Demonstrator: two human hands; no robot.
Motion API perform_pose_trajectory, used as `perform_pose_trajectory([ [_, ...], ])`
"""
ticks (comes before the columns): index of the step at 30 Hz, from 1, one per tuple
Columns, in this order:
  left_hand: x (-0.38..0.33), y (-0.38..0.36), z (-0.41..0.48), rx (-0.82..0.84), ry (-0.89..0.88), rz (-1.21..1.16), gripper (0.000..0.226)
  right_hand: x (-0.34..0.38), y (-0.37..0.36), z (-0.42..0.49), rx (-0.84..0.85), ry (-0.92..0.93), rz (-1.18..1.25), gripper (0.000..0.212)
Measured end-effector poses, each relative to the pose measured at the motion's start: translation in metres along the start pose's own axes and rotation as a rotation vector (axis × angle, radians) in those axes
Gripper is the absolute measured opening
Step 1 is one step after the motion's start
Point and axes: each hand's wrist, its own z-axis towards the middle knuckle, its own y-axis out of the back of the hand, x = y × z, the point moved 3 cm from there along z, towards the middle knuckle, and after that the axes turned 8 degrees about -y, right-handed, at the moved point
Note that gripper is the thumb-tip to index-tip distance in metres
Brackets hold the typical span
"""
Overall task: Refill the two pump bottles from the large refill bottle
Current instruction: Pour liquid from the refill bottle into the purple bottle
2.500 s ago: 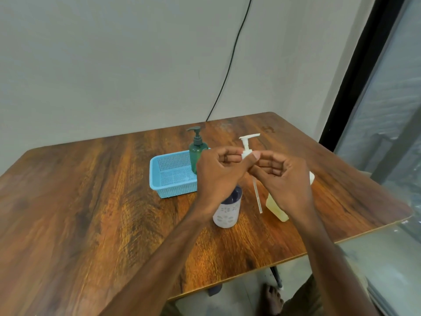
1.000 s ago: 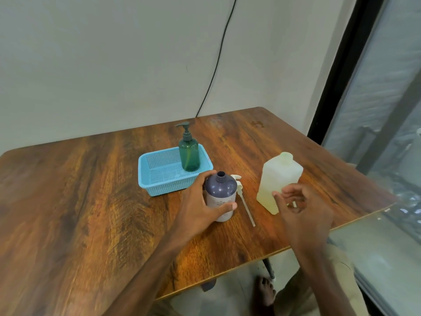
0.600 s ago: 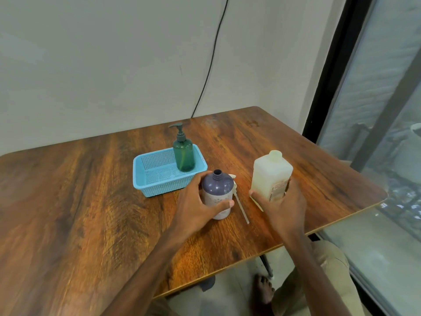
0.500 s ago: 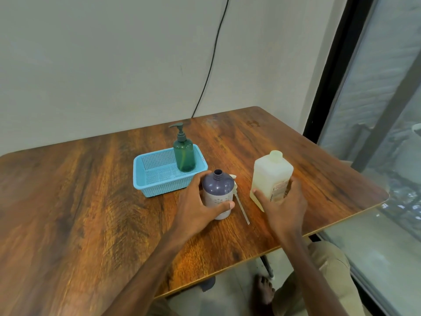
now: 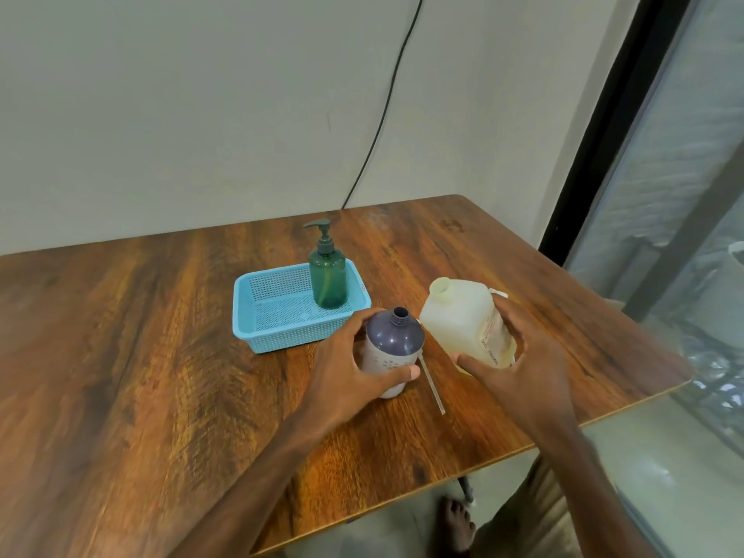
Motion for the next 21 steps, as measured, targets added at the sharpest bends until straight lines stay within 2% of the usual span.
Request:
perform_pose_trajectory([
  [4, 0.007, 0.000, -0.001, 0.018, 0.000, -0.004, 0.091, 0.002, 0.007, -0.001, 0.020, 0.016, -0.024, 0.083],
  [21, 0.003, -0.005, 0.004, 0.066, -0.053, -0.037, 0.084, 0.003, 0.016, 0.008, 0.023, 0.084, -0.077, 0.086],
])
